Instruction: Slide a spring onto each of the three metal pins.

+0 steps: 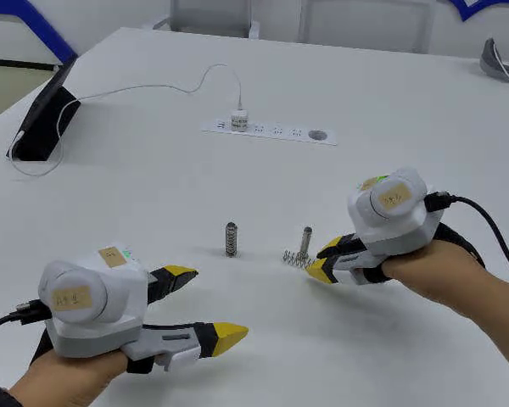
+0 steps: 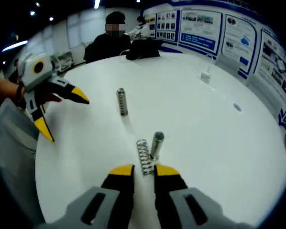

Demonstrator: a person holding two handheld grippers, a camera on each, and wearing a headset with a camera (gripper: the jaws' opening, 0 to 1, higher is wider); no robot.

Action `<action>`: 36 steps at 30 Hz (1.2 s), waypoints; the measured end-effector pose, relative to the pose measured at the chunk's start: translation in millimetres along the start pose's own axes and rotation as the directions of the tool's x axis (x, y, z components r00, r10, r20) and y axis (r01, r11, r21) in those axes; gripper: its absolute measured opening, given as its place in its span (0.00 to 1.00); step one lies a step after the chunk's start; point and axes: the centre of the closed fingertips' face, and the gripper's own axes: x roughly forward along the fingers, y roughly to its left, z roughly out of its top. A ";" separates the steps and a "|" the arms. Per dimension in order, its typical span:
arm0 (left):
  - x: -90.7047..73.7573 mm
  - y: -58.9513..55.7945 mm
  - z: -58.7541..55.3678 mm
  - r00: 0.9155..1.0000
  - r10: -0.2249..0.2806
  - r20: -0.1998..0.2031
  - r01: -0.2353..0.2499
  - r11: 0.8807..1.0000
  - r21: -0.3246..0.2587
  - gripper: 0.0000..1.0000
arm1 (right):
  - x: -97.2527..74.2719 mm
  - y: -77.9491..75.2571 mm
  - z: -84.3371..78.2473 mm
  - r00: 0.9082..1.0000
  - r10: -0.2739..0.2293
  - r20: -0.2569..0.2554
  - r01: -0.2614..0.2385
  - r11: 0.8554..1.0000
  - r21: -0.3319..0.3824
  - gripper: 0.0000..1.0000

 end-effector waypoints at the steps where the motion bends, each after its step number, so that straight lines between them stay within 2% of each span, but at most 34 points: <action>1: -0.1 0.1 -0.2 1.000 0.001 0.000 -0.001 1.000 -0.001 0.65 | 1.2 0.2 -0.6 1.000 0.002 -0.007 -0.002 1.000 -0.001 0.17; 10: -3.5 2.6 -1.5 1.000 0.009 0.004 -0.009 1.000 -0.010 0.64 | 6.2 -1.0 -6.2 0.999 0.015 -0.032 -0.014 1.000 0.012 0.15; 20: -3.1 -0.7 -1.3 1.000 0.003 0.015 -0.003 1.000 -0.016 0.63 | 4.1 1.3 -7.8 0.999 0.019 -0.039 -0.018 0.999 0.030 0.12; 28: 0.3 -5.1 3.2 1.000 -0.022 0.017 0.022 1.000 0.001 0.61 | -4.3 13.2 -4.7 0.998 0.047 -0.035 -0.046 0.999 0.011 0.12; 36: 10.9 -19.7 10.2 0.995 -0.096 -0.010 0.096 0.992 0.078 0.56 | -22.1 38.9 0.4 0.992 0.116 -0.039 -0.119 0.990 -0.073 0.12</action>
